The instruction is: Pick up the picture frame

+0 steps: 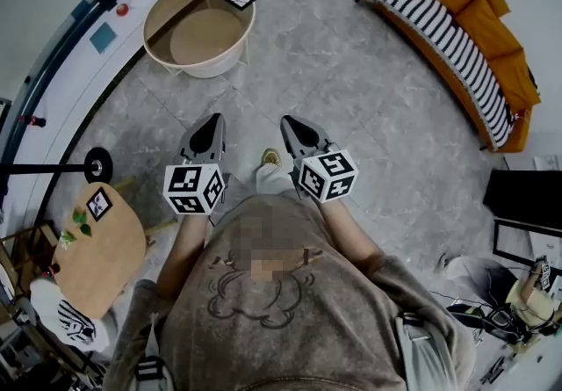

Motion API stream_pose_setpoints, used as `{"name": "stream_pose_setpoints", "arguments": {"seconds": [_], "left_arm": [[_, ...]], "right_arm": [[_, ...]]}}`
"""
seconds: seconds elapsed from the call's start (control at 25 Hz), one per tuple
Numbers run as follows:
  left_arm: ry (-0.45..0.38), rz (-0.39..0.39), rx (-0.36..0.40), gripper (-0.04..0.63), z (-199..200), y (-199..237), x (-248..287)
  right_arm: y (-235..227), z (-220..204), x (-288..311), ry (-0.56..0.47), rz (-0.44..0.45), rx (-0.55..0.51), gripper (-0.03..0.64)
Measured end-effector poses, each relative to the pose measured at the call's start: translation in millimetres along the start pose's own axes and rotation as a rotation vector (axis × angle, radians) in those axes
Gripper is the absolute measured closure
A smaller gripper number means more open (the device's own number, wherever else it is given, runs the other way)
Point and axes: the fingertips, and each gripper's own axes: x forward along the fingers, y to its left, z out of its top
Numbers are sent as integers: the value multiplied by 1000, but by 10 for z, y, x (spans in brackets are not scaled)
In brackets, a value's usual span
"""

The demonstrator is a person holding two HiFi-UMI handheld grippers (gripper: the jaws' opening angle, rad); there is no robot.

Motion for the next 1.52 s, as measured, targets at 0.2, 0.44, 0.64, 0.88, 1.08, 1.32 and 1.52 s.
{"name": "stream_pose_setpoints", "arguments": {"seconds": [0.2, 0.44, 0.64, 0.88, 1.08, 1.32, 1.52], "left_arm": [[0, 18, -8, 577, 143, 61, 378], [-5, 40, -23, 577, 299, 93, 807], [-10, 69, -13, 577, 381, 162, 1026], [-17, 98, -13, 577, 414, 303, 1131], [-26, 103, -17, 577, 437, 395, 1245], [-45, 95, -14, 577, 511, 485, 1495], [-47, 90, -22, 577, 575, 572, 1741]], "right_arm": [[-290, 194, 246, 9, 19, 1, 597], [-643, 399, 545, 18, 46, 3, 597], [-849, 500, 761, 19, 73, 5, 597], [-881, 539, 942, 24, 95, 7, 597], [-934, 564, 1052, 29, 96, 0, 597], [-1113, 606, 1198, 31, 81, -4, 597], [-1285, 680, 1353, 36, 70, -2, 597]]}}
